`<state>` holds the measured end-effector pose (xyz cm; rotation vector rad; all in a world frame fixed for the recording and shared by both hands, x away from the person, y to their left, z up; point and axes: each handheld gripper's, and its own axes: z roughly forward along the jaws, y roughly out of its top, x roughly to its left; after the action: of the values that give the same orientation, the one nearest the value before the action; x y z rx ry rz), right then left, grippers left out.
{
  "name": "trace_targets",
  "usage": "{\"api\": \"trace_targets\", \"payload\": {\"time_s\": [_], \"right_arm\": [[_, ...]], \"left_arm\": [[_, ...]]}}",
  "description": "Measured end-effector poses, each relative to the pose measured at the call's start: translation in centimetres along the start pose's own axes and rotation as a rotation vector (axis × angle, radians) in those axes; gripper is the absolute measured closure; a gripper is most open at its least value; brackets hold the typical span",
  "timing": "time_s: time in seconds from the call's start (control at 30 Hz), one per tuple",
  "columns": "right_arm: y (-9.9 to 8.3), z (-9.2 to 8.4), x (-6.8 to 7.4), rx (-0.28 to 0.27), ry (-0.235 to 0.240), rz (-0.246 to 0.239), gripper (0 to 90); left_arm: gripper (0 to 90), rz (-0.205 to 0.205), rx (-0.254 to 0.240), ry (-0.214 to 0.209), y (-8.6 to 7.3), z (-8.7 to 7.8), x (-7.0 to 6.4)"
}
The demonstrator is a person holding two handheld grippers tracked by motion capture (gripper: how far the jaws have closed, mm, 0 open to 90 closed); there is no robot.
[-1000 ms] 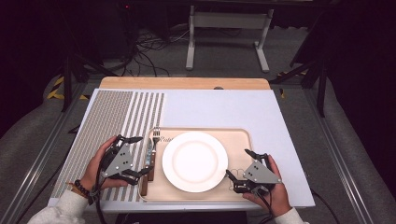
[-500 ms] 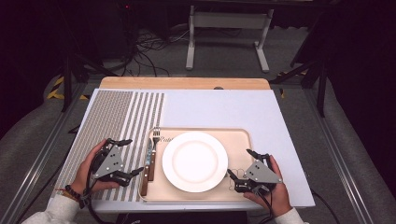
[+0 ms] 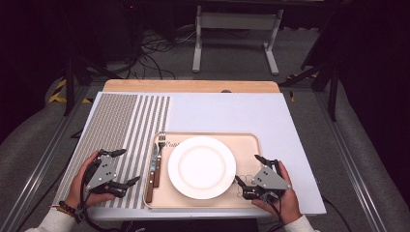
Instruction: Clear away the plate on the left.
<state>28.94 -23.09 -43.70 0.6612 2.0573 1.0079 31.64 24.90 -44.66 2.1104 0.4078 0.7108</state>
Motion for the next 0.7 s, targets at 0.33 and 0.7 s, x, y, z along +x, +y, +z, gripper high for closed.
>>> {"api": "trace_targets", "payload": {"time_s": [0.33,0.7], "right_arm": [[-0.3,0.0,-0.8,-0.008,-0.010,0.034,11.3],[-0.3,-0.1,-1.1,-0.030,0.001,0.063,10.0]], "left_arm": [[6.1,-0.111,-0.006,-0.008,-1.7,-1.1,-0.4],[5.4,-0.169,-0.033,0.012,-2.0,-1.5,-0.3]]}}
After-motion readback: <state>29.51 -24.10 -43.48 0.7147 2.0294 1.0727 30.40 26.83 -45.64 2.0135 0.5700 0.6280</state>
